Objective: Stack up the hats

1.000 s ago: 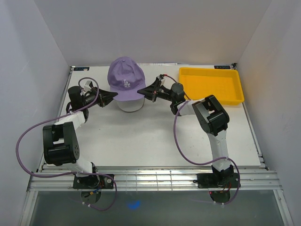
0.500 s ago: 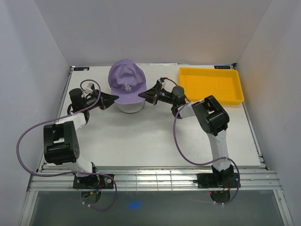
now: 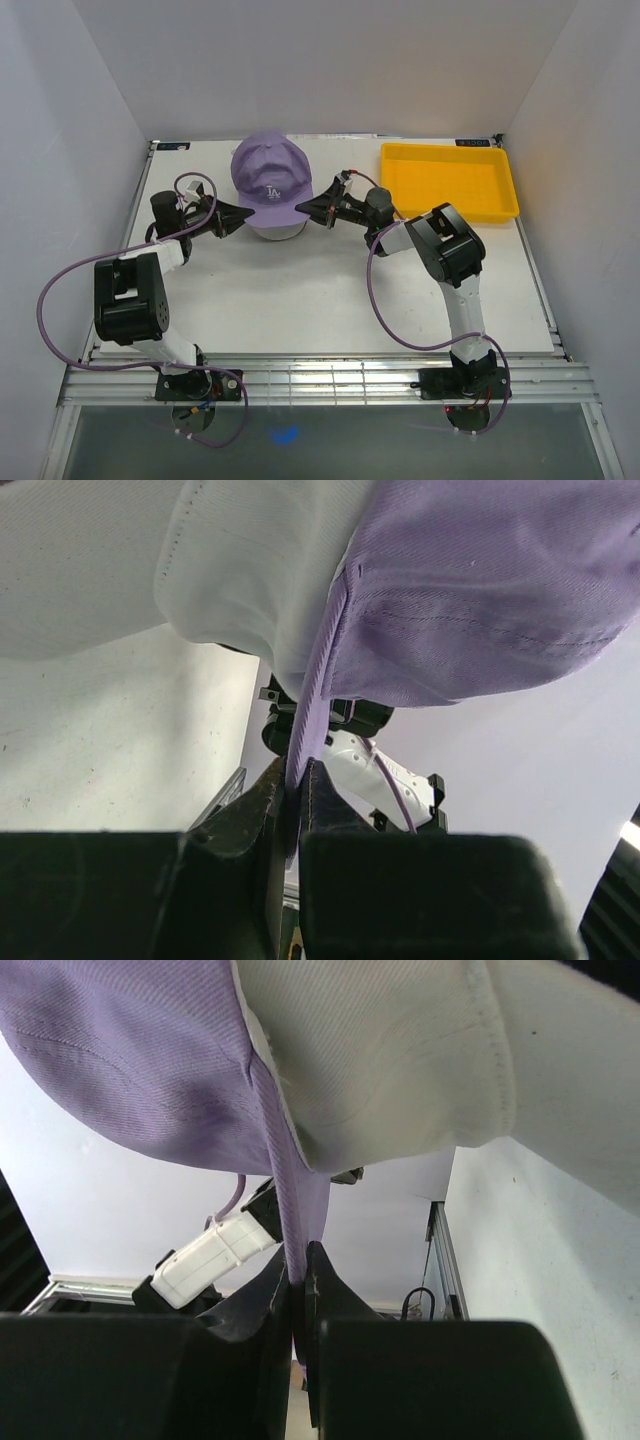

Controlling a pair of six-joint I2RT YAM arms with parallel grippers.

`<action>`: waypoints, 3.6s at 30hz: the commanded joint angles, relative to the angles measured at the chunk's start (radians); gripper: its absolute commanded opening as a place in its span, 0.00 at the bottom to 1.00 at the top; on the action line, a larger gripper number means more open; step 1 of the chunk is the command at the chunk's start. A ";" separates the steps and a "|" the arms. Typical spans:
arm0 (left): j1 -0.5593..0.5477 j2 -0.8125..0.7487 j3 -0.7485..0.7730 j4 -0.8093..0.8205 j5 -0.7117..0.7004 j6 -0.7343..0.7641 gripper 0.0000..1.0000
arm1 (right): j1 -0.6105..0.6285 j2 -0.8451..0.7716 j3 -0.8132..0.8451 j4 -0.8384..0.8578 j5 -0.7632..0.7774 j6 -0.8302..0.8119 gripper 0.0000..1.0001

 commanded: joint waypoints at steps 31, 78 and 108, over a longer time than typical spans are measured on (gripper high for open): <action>0.055 0.062 0.085 -0.374 -0.244 0.245 0.00 | -0.085 0.036 -0.062 -0.188 -0.050 -0.180 0.08; 0.034 0.144 0.162 -0.603 -0.479 0.382 0.03 | -0.093 0.013 0.027 -0.661 -0.007 -0.478 0.26; -0.006 0.138 0.176 -0.606 -0.474 0.413 0.56 | -0.093 -0.044 0.058 -0.713 -0.004 -0.523 0.27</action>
